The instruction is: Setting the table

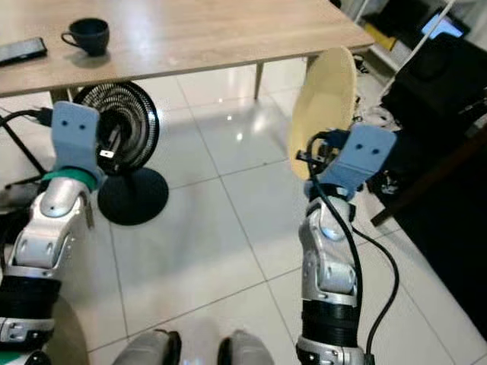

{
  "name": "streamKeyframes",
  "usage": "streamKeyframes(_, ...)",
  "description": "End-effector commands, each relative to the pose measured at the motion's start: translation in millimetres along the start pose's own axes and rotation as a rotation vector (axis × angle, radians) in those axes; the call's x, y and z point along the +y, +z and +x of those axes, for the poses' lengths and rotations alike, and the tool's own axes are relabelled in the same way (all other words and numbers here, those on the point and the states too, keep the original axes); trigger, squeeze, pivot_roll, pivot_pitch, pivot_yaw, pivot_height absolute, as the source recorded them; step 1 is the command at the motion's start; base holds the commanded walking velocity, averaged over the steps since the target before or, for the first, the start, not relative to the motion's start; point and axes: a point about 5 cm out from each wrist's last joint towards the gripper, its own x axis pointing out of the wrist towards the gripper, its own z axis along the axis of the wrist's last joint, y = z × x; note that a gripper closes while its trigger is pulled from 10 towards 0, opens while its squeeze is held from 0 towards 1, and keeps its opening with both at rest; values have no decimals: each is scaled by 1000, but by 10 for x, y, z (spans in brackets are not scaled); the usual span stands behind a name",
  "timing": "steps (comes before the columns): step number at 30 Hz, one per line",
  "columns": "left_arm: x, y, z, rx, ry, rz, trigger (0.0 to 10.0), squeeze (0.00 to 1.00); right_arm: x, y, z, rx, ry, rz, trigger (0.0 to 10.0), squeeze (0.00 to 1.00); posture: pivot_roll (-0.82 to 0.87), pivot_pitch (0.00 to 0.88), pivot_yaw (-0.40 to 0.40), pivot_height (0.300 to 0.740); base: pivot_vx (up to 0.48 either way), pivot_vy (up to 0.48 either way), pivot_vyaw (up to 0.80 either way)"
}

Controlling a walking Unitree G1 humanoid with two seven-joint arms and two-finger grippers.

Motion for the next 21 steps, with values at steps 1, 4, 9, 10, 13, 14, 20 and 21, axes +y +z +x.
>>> streamKeyframes(1, -32, -16, -10, 4, -9, 1, 10000, 0, -52, 0, 11, -2, -22, 0, 10000, 0, 50, 22, 16, 740, 454, 0, 0)
streamKeyframes(4, -35, -15, -10, 3, -9, 1, 10000, 0, -55, 1, 13, -3, -23, 0, 10000, 0, 50, 22, 15, 740, 454, 0, 0)
streamKeyframes(9, -37, -14, -9, 2, -9, 1, 10000, 0, -55, 7, 21, -6, -24, 2, 10000, 0, 52, 20, 14, 740, 454, 0, 0)
streamKeyframes(10, -36, -13, -8, 2, -9, 1, 10000, 0, -53, 9, 23, -7, -24, 3, 10000, 0, 53, 20, 15, 740, 454, 0, 0)
streamKeyframes(13, -35, -10, -8, 0, -10, 1, 10000, 0, -47, 14, 25, -9, -23, 5, 10000, 0, 53, 18, 15, 740, 454, 0, 0)
streamKeyframes(14, -34, -9, -7, -1, -10, 1, 10000, 0, -44, 16, 26, -10, -22, 6, 10000, 0, 53, 17, 15, 740, 454, 0, 0)
streamKeyframes(20, -34, -3, -3, -4, -10, 0, 10000, 0, -30, 22, 30, -13, -14, 8, 10000, 0, 52, 13, 14, 740, 454, 0, 0)
streamKeyframes(21, -35, -1, -2, -5, -10, 0, 10000, 0, -27, 23, 33, -14, -11, 9, 10000, 0, 54, 10, 13, 740, 454, 0, 0)
